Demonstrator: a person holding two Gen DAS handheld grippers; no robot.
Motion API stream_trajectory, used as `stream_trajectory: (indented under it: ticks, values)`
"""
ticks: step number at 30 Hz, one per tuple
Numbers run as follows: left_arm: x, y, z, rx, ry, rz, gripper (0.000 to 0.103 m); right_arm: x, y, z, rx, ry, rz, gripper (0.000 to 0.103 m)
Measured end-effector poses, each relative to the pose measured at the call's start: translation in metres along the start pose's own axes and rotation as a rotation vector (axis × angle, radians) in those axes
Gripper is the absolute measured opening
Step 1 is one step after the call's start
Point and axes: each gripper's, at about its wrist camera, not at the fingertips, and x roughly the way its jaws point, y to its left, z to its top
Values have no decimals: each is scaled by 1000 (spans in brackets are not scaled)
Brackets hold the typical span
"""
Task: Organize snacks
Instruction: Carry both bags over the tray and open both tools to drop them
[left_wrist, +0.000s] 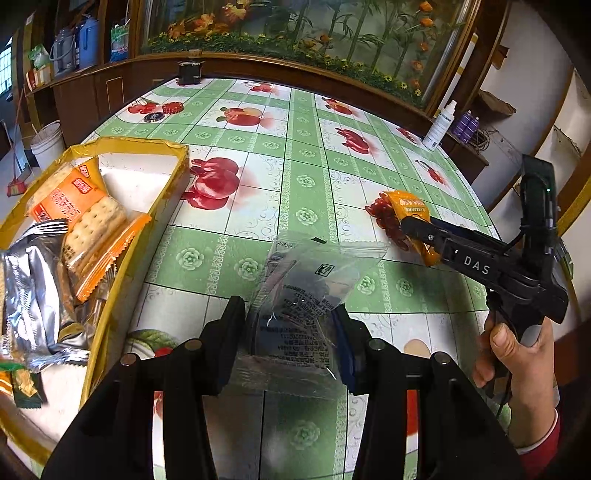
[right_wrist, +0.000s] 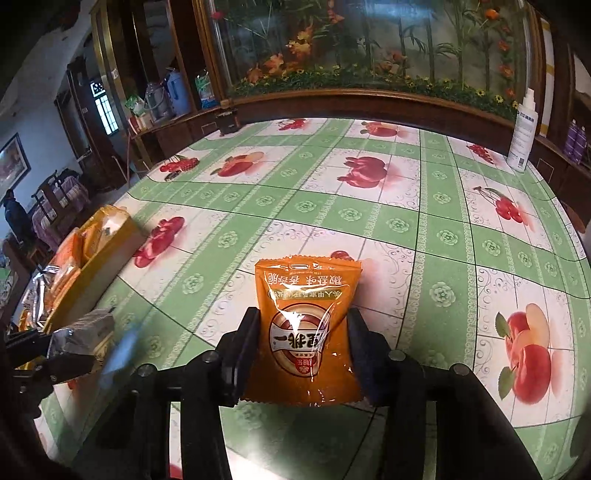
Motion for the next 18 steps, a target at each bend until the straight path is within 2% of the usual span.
stream_trajectory:
  ticks: [8, 18]
  values:
    - [-32, 3, -7, 8, -49, 8, 43, -32, 31, -3, 23, -50, 132, 48]
    - [-71, 33, -20, -26, -115, 55, 44, -53, 76, -7, 34, -71, 277, 48]
